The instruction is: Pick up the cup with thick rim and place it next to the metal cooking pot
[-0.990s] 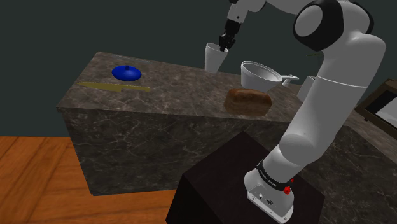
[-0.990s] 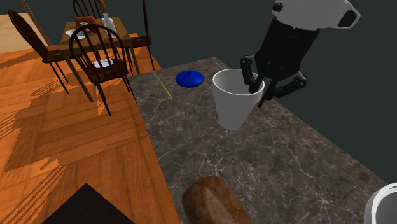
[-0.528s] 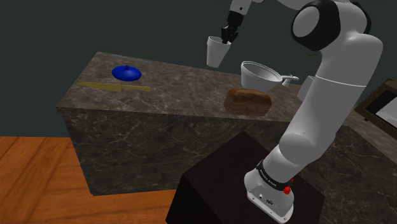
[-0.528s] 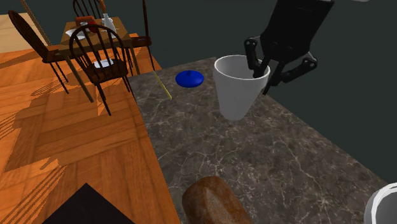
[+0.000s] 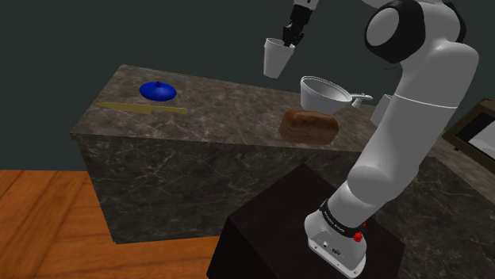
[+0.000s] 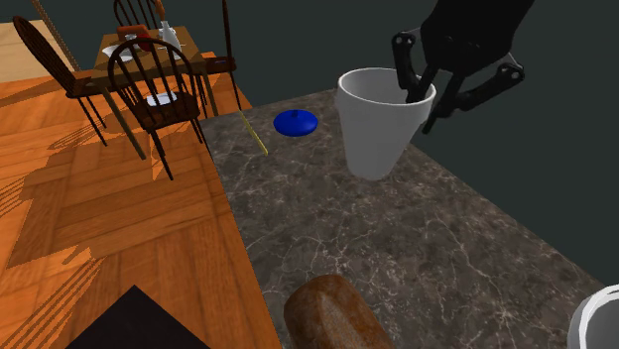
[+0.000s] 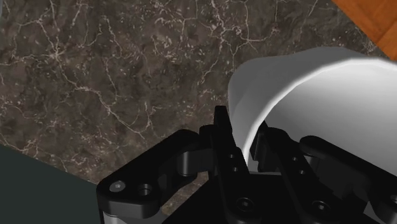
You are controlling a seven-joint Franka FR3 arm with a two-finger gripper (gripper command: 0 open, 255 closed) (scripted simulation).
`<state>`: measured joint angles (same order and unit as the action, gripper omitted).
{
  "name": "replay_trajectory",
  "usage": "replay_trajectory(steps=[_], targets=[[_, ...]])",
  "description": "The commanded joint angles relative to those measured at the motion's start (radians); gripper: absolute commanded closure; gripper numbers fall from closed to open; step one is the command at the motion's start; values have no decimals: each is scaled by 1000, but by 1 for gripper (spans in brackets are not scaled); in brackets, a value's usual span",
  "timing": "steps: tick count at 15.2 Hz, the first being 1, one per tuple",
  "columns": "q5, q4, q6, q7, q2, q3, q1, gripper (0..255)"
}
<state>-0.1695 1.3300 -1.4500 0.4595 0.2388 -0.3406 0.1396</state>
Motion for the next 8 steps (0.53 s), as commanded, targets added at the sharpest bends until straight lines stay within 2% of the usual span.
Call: replay_trajectory(steps=[1, 8], targets=[[12, 45, -9, 32, -35, -13, 14, 255], [58, 178, -30, 165, -140, -72, 80, 255]])
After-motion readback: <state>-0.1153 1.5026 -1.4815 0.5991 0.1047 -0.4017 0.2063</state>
